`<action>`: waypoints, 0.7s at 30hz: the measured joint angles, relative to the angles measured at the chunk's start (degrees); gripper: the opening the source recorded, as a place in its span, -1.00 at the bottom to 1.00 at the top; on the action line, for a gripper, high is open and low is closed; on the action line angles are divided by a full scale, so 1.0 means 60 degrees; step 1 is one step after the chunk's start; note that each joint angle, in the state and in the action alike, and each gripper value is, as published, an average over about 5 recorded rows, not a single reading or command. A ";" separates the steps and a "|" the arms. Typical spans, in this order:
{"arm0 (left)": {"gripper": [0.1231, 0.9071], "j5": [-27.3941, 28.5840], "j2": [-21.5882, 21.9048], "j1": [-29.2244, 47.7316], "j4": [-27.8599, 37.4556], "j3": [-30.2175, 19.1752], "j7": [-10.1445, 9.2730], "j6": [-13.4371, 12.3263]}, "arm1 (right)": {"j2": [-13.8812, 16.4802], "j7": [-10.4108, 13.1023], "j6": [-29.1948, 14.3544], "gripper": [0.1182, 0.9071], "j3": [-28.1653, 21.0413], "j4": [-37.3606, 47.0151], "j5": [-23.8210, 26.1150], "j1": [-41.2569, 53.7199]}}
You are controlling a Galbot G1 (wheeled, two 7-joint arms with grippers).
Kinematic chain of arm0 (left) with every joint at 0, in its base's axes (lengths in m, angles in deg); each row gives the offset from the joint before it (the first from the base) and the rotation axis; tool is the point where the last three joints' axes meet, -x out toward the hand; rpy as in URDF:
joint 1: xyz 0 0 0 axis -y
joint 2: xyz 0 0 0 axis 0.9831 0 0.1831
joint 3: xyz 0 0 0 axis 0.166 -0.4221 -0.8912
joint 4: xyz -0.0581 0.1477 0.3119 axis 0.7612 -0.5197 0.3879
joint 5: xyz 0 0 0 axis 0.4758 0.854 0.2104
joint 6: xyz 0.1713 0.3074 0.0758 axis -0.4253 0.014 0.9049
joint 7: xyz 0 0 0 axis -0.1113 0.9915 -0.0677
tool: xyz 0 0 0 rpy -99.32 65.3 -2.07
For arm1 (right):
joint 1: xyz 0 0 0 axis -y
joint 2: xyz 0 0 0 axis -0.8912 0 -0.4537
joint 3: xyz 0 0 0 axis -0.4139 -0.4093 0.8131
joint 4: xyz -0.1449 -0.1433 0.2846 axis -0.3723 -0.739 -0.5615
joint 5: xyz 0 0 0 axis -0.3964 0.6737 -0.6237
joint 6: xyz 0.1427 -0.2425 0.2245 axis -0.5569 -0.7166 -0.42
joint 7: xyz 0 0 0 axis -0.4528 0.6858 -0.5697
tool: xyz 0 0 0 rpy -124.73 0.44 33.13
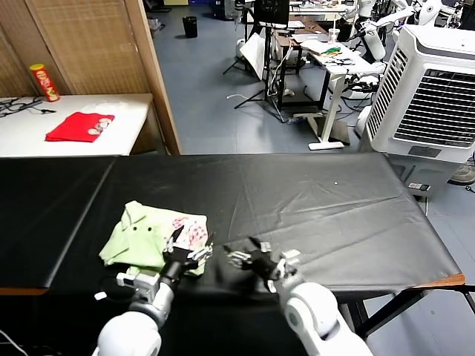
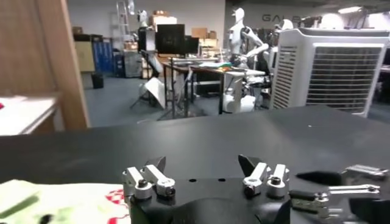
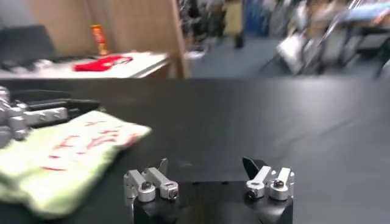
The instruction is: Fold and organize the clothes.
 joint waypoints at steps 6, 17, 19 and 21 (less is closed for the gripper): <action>0.72 0.0120 -0.0137 -0.0402 -0.0067 0.0456 -0.0254 -0.0110 | -0.0524 0.0244 0.0282 0.72 -0.0950 0.1090 -0.0880 0.1029; 0.72 0.0118 -0.0189 -0.0604 -0.0102 0.0797 -0.0433 -0.0148 | -0.0622 0.0169 -0.0298 -0.47 -0.1128 0.1503 -0.0143 0.1037; 0.72 0.0116 -0.0192 -0.0574 -0.0071 0.0809 -0.0443 -0.0160 | -0.0525 0.0099 -0.0526 -0.76 -0.1008 0.1367 0.0320 0.0872; 0.72 0.0117 -0.0186 -0.0544 -0.0022 0.0823 -0.0453 -0.0183 | -0.0380 -0.0017 -0.0800 -0.93 -0.0821 0.1151 0.0938 0.0617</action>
